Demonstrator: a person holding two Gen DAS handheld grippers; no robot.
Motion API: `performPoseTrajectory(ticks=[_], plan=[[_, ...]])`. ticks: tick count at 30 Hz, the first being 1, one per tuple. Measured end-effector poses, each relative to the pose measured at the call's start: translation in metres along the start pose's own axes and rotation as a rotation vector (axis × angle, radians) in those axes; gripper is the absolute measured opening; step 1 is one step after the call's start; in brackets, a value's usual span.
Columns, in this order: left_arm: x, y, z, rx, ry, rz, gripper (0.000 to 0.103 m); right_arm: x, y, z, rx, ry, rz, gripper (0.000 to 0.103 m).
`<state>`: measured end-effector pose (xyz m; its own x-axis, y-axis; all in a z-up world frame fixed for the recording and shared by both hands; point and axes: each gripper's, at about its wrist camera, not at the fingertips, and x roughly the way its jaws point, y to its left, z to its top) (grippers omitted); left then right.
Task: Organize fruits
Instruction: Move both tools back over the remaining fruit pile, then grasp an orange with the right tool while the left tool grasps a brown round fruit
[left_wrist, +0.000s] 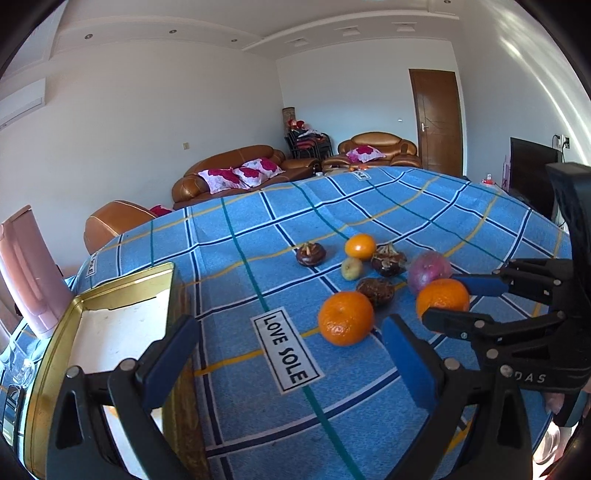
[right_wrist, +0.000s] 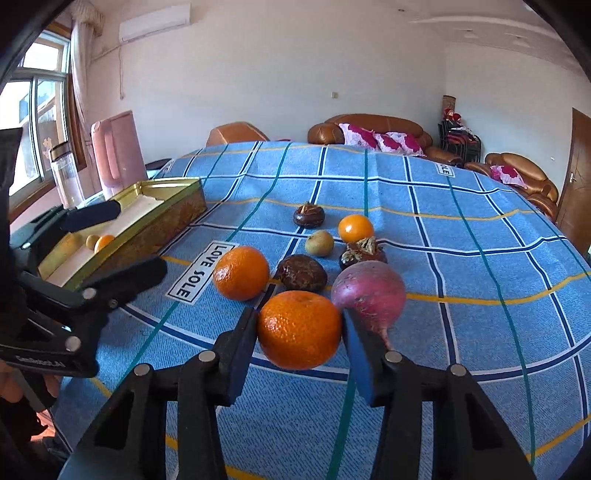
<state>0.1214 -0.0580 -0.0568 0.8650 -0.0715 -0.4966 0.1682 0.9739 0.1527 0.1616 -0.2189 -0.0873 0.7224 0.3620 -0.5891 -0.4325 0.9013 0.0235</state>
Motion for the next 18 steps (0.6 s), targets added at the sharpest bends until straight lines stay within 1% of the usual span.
performPoseTrajectory(ticks=[3, 5, 6, 9, 11, 13, 15, 18], plan=[[0.012, -0.012, 0.008, 0.019, 0.008, -0.027, 0.101, -0.011, -0.009, 0.003, 0.030, -0.063, -0.050, 0.049], [0.022, -0.022, 0.014, 0.040, 0.018, -0.043, 0.099, -0.016, -0.017, 0.008, 0.050, -0.092, -0.088, 0.049], [0.028, -0.026, 0.017, 0.049, 0.026, -0.058, 0.096, -0.018, -0.022, 0.011, 0.063, -0.099, -0.097, 0.049], [0.047, -0.039, 0.025, 0.068, 0.074, -0.103, 0.081, -0.018, -0.034, 0.021, 0.090, -0.109, -0.121, 0.049], [0.058, -0.044, 0.029, 0.067, 0.108, -0.134, 0.079, -0.016, -0.039, 0.027, 0.099, -0.108, -0.141, 0.049], [0.067, -0.050, 0.031, 0.075, 0.134, -0.148, 0.075, -0.014, -0.044, 0.032, 0.114, -0.110, -0.143, 0.049], [0.077, -0.058, 0.031, 0.112, 0.174, -0.156, 0.074, -0.010, -0.046, 0.036, 0.125, -0.116, -0.144, 0.049], [0.091, -0.063, 0.031, 0.126, 0.221, -0.156, 0.064, -0.006, -0.045, 0.039, 0.127, -0.126, -0.144, 0.049]])
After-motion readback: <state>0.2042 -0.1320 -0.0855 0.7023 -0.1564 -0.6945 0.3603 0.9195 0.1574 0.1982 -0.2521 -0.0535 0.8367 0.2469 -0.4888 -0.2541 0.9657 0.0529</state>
